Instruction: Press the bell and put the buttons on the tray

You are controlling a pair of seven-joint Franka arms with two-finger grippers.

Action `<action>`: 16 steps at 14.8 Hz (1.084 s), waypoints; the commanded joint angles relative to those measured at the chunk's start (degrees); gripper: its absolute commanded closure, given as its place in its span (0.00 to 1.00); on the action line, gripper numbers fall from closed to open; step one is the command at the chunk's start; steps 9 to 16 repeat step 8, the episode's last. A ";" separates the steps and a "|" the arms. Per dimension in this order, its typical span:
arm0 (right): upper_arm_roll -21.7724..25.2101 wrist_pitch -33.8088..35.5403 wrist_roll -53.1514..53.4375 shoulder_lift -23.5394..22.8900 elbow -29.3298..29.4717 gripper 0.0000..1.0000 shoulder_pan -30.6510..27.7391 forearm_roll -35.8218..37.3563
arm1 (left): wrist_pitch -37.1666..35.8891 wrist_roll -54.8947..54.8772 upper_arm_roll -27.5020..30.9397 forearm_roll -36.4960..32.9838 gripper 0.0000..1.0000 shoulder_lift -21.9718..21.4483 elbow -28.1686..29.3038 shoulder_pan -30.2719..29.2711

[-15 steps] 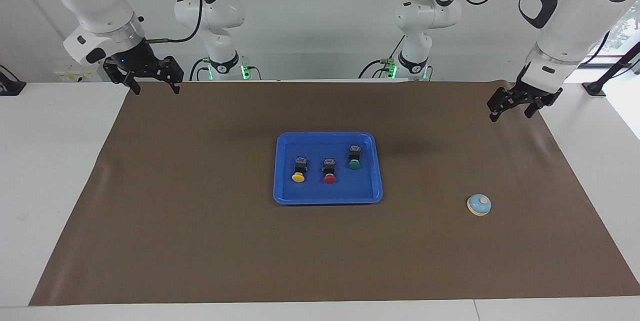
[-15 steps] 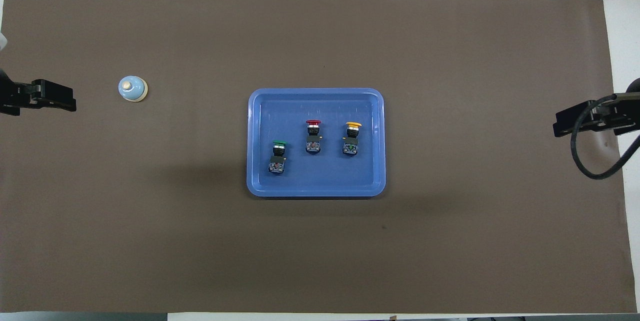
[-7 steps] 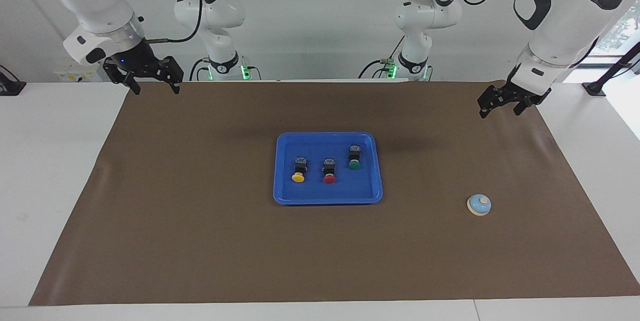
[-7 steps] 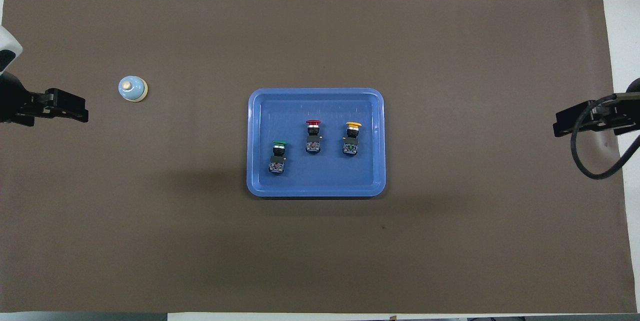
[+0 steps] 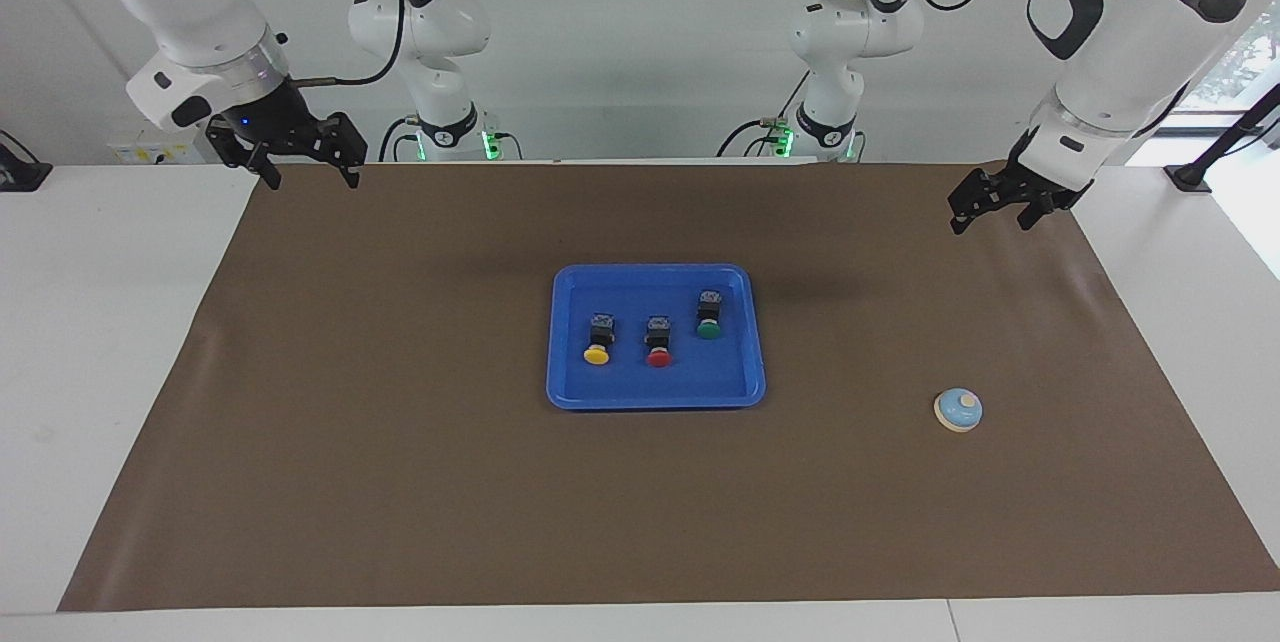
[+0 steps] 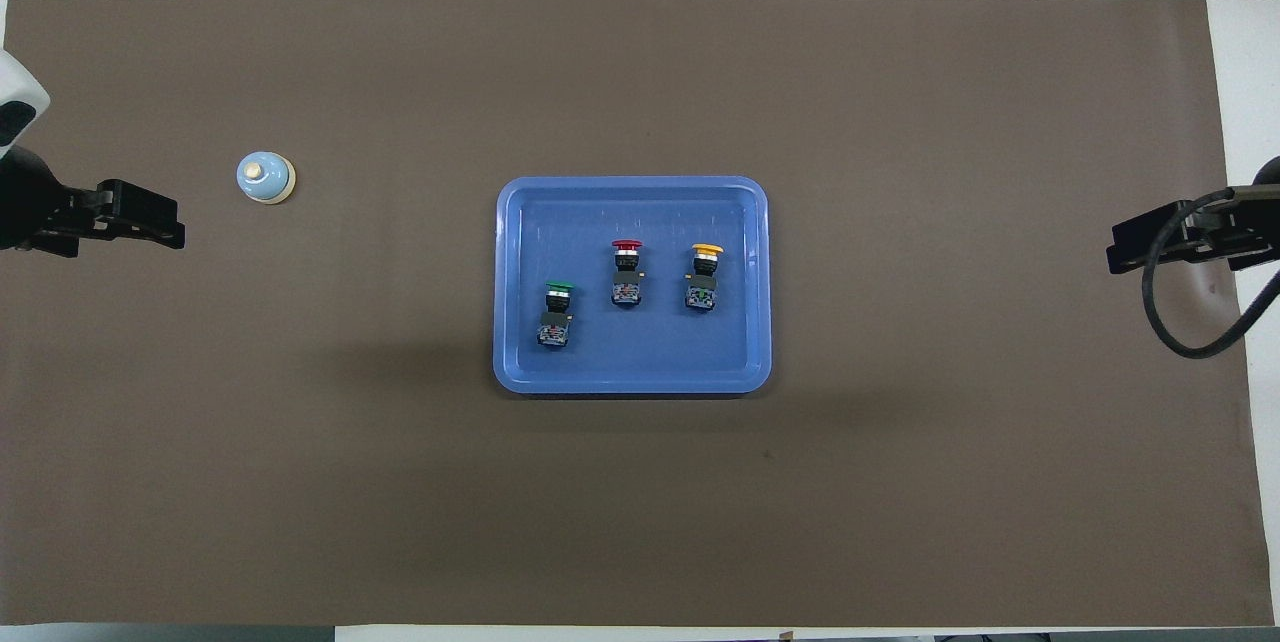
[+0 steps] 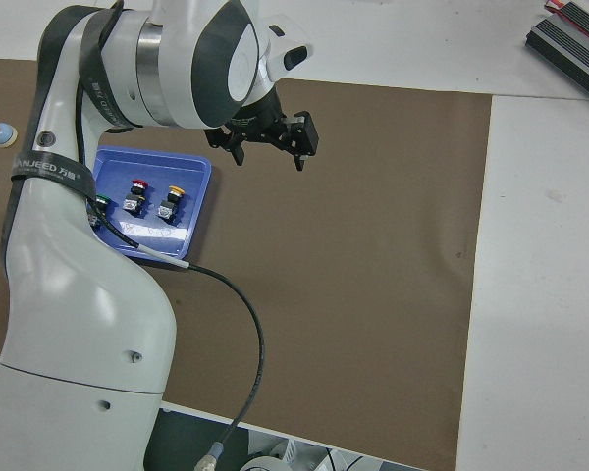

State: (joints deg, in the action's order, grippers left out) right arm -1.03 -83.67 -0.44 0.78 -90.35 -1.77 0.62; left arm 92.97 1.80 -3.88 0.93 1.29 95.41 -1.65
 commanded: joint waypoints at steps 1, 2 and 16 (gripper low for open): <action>-0.55 -0.09 -1.76 1.33 -1.49 0.00 -1.92 0.52 | -1.30 0.22 0.54 0.56 0.00 -0.76 -0.22 0.86; -0.55 -0.27 -1.93 1.33 -1.41 0.00 -2.01 0.52 | -1.30 0.13 0.54 0.56 0.00 -0.76 -0.22 0.86; -1.34 -3.95 -2.38 1.68 -3.59 0.00 -0.70 0.52 | -4.55 -0.13 0.54 0.74 0.00 -0.32 -1.63 0.86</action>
